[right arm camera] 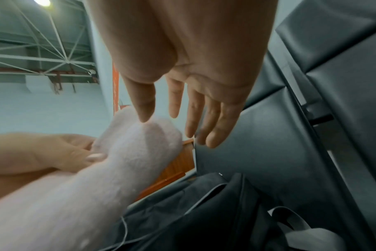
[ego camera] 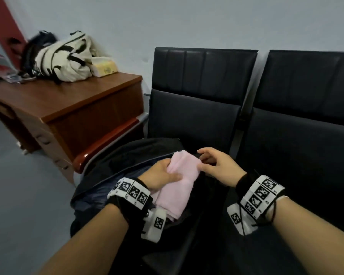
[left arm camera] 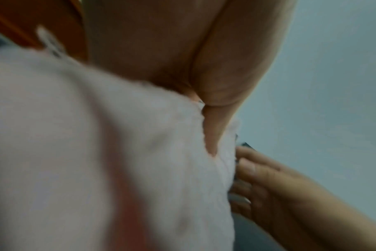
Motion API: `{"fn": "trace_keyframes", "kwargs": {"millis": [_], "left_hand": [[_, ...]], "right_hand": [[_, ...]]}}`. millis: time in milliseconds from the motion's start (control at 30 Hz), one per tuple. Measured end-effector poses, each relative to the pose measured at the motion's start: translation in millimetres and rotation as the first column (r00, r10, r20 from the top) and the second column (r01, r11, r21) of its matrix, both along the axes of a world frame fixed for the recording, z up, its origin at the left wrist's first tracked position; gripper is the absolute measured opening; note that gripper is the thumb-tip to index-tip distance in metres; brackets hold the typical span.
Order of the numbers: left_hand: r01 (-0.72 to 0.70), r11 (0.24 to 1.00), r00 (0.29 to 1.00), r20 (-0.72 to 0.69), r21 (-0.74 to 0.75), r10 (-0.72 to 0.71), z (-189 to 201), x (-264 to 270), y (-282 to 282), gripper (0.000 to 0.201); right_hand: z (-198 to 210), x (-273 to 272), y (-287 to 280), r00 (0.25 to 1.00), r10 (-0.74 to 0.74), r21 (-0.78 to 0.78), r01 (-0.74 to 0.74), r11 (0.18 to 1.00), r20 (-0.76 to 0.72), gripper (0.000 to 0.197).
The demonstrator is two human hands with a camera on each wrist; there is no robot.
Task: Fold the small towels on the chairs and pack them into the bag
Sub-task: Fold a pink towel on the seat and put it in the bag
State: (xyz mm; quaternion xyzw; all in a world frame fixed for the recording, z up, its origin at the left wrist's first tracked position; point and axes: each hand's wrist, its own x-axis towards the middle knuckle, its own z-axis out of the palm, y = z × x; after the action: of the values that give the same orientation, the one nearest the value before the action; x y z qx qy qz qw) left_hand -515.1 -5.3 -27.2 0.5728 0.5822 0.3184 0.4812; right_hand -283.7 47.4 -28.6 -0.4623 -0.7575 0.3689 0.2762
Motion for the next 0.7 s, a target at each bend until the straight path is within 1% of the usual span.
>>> {"fn": "trace_keyframes", "kwargs": {"millis": [33, 100, 133, 167, 267, 333, 400, 500, 567, 700], "left_hand": [[-0.067, 0.997, 0.994, 0.085, -0.047, 0.071, -7, -13, 11, 0.041], [-0.169, 0.973, 0.953, 0.225, -0.157, 0.202, -24, -37, 32, 0.017], [-0.217, 0.95, 0.923, 0.27, -0.226, 0.275, -33, -48, 42, 0.011], [-0.263, 0.92, 0.889, 0.298, -0.29, 0.348, -42, -58, 52, 0.015], [-0.366, 0.823, 0.798, 0.309, -0.433, 0.517, -77, -79, 77, 0.032], [-0.405, 0.739, 0.725, 0.304, -0.538, 0.618, -106, -83, 90, 0.037], [-0.409, 0.674, 0.662, 0.308, -0.615, 0.683, -133, -81, 98, 0.031], [-0.438, 0.608, 0.604, 0.285, -0.662, 0.745, -167, -73, 108, 0.021], [-0.44, 0.584, 0.61, 0.251, -0.682, 0.752, -184, -69, 113, 0.017], [-0.381, 0.529, 0.701, 0.137, -0.758, 0.7, -193, -60, 122, 0.009]], "right_hand": [[-9, -4, 17, 0.999, -0.022, -0.018, 0.023, 1.0, 0.038, 0.047], [-28, -10, 49, 0.993, -0.035, -0.052, 0.041, 0.998, 0.116, 0.055], [-37, -14, 63, 0.989, -0.028, -0.067, 0.038, 0.997, 0.147, 0.057], [-47, -17, 76, 0.985, -0.016, -0.081, 0.031, 0.996, 0.174, 0.058], [-72, -30, 104, 0.971, 0.026, -0.122, 0.003, 0.993, 0.24, 0.058], [-88, -37, 117, 0.964, 0.041, -0.168, 0.004, 0.986, 0.264, 0.057], [-102, -42, 126, 0.966, 0.018, -0.189, 0.032, 0.981, 0.26, 0.055], [-113, -46, 140, 0.971, -0.055, -0.183, 0.099, 0.978, 0.233, 0.047], [-117, -48, 147, 0.969, -0.098, -0.187, 0.143, 0.972, 0.228, 0.041], [-122, -48, 156, 0.967, -0.147, -0.191, 0.188, 0.963, 0.21, 0.037]]}}
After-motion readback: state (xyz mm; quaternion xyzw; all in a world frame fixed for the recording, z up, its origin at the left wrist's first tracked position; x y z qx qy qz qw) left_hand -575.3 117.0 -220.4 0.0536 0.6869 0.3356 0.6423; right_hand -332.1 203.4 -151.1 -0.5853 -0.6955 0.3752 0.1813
